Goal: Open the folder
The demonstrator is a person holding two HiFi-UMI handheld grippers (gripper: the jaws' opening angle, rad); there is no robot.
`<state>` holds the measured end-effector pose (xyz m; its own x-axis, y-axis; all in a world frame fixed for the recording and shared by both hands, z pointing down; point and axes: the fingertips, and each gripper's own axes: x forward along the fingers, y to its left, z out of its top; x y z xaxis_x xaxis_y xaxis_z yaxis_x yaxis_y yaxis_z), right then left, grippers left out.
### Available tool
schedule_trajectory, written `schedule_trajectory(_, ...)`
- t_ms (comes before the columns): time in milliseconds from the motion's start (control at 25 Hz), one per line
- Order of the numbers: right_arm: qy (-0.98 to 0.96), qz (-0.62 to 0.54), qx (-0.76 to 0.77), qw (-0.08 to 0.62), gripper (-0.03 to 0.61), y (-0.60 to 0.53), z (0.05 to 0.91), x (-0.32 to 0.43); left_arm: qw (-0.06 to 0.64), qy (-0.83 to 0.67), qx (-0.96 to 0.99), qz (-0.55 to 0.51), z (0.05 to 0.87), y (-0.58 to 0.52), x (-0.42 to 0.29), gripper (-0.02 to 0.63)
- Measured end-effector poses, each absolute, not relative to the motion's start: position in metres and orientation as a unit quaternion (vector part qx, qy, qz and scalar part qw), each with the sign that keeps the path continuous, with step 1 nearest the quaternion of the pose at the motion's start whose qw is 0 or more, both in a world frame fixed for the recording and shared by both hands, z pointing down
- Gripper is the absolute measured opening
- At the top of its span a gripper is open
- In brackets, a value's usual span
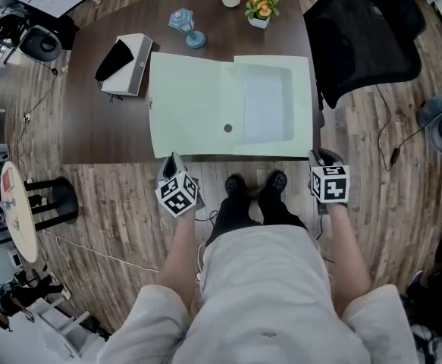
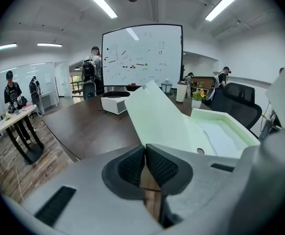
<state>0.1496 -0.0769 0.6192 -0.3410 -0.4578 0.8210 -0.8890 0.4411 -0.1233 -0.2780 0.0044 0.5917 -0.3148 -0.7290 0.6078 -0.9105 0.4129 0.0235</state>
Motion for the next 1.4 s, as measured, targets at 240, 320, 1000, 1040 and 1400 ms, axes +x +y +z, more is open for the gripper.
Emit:
schedule_trajectory(240,-0.760,0.291,0.444,0.374,0.083,-0.077,0.618,0.150,0.313,-0.788,0.504,0.165,0.607,0.005,-0.287,0.014)
schedule_trajectory(320,-0.759,0.290,0.445,0.376,0.083,-0.077,0.618,0.150,0.328,-0.782,0.502,0.168,0.613,0.005,-0.291,0.019)
schedule_trajectory(1000,-0.729,0.306,0.486,0.373,0.114,-0.077,0.616,0.155,0.378,-0.750,0.531,0.112,0.612,0.006,-0.301,0.079)
schedule_trajectory(1040,-0.727,0.308,0.488,0.372,0.120,-0.076,0.615,0.153,0.380,-0.746,0.536,0.108,0.610,0.006,-0.300,0.084)
schedule_trajectory(1400,-0.735,0.301,0.496,0.351,0.121,-0.074,0.590,0.116,0.383,-0.714,0.581,0.079,0.589,0.000,-0.299,0.188)
